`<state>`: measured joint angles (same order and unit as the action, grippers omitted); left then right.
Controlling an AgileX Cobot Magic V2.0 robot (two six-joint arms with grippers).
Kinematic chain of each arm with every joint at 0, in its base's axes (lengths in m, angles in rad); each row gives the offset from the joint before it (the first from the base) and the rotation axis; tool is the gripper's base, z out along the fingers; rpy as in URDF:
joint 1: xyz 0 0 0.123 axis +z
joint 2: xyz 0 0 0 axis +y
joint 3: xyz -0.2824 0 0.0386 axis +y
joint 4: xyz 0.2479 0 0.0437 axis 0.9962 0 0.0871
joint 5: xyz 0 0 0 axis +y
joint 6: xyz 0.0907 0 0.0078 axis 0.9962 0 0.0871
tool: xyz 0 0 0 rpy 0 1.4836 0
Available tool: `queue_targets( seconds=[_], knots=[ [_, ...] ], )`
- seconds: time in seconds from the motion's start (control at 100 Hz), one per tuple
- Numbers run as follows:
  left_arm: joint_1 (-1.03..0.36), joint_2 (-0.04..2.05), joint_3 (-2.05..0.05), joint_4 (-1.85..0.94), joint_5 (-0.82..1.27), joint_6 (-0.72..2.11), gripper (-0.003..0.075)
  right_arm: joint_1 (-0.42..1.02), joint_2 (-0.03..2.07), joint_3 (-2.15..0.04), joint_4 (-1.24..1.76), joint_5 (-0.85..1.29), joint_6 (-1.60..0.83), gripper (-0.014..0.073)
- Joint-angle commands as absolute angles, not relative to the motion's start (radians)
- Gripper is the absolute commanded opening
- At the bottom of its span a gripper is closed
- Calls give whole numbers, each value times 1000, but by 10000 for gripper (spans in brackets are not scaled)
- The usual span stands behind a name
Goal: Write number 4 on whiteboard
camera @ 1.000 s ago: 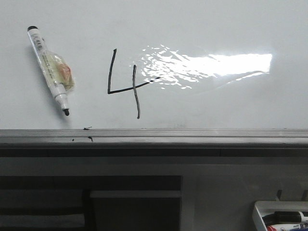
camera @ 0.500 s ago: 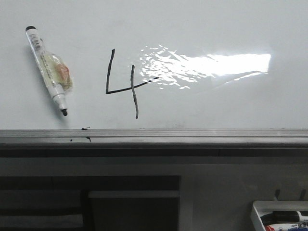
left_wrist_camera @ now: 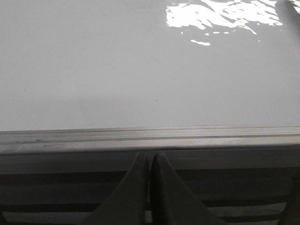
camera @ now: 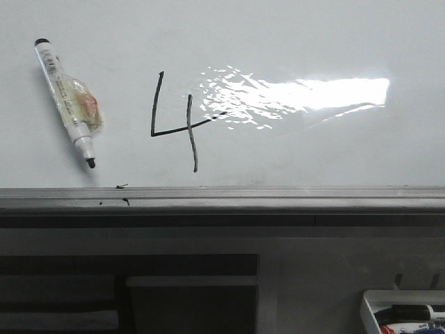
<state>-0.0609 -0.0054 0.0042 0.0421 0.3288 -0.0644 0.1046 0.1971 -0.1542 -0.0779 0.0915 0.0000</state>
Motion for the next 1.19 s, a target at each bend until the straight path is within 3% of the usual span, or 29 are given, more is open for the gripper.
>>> queue_targets(
  seconds=[0.0,0.23,0.59,1.18],
  knots=[
    [-59,-34,23,42,253,-63,-20,43,190,-145,-99,12,0,-62],
    [-59,-34,23,42,253,-63,-20,-69,59,0,-102,65,0,-62],
    [-59,-34,23,42,252,-63,-20,-79,-30,39,-87,321,0,-62],
    [-59,-34,23,42,252,-63,-20,-79,-30,39,-87,323,0,-62]
  ],
)
